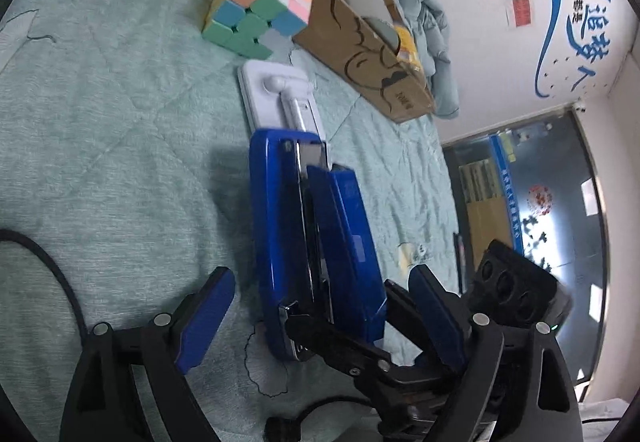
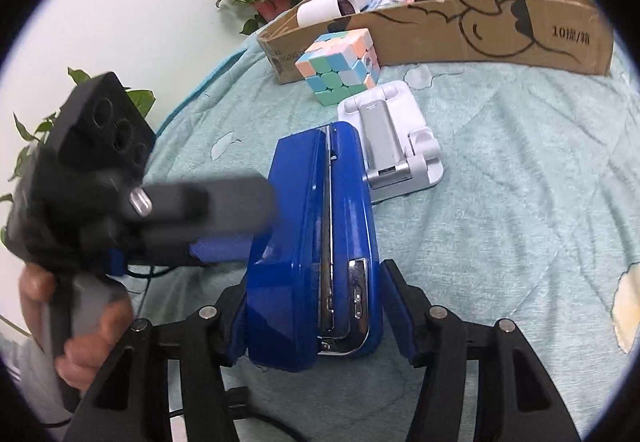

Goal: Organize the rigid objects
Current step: 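Lift the blue stapler and carry it over the box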

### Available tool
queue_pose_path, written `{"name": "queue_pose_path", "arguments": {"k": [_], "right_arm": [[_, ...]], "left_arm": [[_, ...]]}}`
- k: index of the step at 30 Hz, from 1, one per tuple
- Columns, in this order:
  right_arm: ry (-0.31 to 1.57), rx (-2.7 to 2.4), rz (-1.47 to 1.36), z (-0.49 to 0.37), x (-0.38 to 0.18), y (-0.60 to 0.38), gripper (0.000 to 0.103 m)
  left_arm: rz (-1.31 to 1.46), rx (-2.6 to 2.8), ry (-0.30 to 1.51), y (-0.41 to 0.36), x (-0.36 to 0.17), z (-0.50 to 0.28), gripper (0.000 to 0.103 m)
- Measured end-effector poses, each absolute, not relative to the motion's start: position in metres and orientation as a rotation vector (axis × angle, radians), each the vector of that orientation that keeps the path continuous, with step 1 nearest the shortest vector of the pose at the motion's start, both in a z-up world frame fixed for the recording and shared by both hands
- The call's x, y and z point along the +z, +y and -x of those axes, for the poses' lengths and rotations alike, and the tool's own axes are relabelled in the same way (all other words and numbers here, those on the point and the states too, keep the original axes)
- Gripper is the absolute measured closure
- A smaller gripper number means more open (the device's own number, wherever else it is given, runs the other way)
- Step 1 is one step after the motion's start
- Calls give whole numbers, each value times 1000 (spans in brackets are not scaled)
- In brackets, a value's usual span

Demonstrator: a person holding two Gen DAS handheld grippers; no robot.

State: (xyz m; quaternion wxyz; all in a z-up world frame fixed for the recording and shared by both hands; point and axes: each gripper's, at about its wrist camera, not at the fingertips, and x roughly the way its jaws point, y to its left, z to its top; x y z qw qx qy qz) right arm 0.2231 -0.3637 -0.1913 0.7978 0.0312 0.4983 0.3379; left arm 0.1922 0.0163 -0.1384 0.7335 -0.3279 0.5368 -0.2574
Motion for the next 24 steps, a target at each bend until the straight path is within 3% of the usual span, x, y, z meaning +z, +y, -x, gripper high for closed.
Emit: {"name": "queue_pose_path", "arguments": {"k": [1,2,5,13,24], "right_arm": [[1078,731,-79,-222,-188,-362,46],[1087,740,-90,-223,-187,-362,46],[1110,758,-115,-212,-184,-366,47],[1142,788,-171,-205,-174,-365,47],[986,820,-184,-231,-121,-339,47]], "left_arm": [[706,-575,1180,12,-139,-192,17],[695,-586,1179,8,-138,-192,29],[610,-565,1195,-3,-139,-190,41],[585,-526,1151,6,-120,-176,42],[486,-563,995,14,-41,-196,43]]}}
